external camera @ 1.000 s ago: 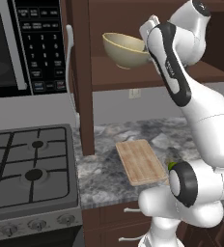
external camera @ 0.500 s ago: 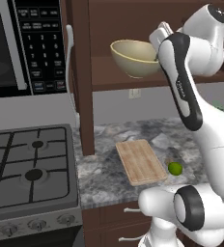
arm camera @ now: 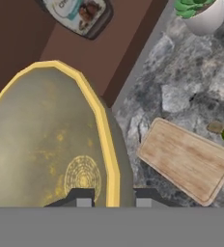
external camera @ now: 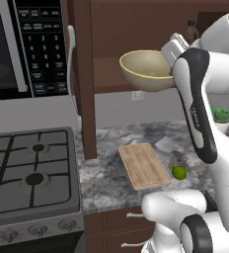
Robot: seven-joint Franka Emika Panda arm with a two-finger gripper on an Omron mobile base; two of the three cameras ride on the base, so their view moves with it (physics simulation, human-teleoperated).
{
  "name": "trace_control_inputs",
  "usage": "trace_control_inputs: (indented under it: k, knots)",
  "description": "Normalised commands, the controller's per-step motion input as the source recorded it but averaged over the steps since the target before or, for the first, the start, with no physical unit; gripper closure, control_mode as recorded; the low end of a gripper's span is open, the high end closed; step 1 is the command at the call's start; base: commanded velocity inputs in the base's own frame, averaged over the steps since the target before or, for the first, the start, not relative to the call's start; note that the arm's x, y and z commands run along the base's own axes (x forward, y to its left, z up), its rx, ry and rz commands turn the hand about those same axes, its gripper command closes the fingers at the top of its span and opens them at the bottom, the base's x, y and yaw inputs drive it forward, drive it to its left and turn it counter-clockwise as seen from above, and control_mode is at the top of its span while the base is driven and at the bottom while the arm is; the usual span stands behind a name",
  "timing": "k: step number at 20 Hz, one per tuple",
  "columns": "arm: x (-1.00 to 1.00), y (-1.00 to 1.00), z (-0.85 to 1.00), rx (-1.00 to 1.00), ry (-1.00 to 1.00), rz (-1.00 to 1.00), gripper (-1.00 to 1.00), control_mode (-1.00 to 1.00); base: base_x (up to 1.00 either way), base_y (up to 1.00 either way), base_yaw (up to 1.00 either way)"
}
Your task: Open the cabinet. Place the bowl and condiment on the counter. Then place the lime and garlic on the cutting board.
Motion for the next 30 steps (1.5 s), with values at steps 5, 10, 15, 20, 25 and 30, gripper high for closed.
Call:
trace_control_inputs:
  k: [5,10,15,20,25,30]
  knots:
    - [-0.62,-0.06,-0.07,-0.05,0.00,0.01,1.00,-1.00,0.00,0.00,0.00]
    - [-0.62,-0.05,-0.13,-0.06,0.00,0.01,1.00,-1.00,0.00,0.00,0.00]
    - [-0.62,-0.04,-0.22,-0.07,0.00,0.01,1.00,-1.00,0.00,0.00,0.00]
    - [-0.31,-0.01,-0.42,-0.09,0.05,0.02,1.00,-1.00,0.00,0.00,0.00]
    - [-0.17,-0.04,-0.45,-0.07,0.08,0.02,1.00,-1.00,0.00,0.00,0.00]
    - [-0.15,-0.07,-0.42,-0.07,0.09,0.02,1.00,-1.00,0.00,0.00,0.00]
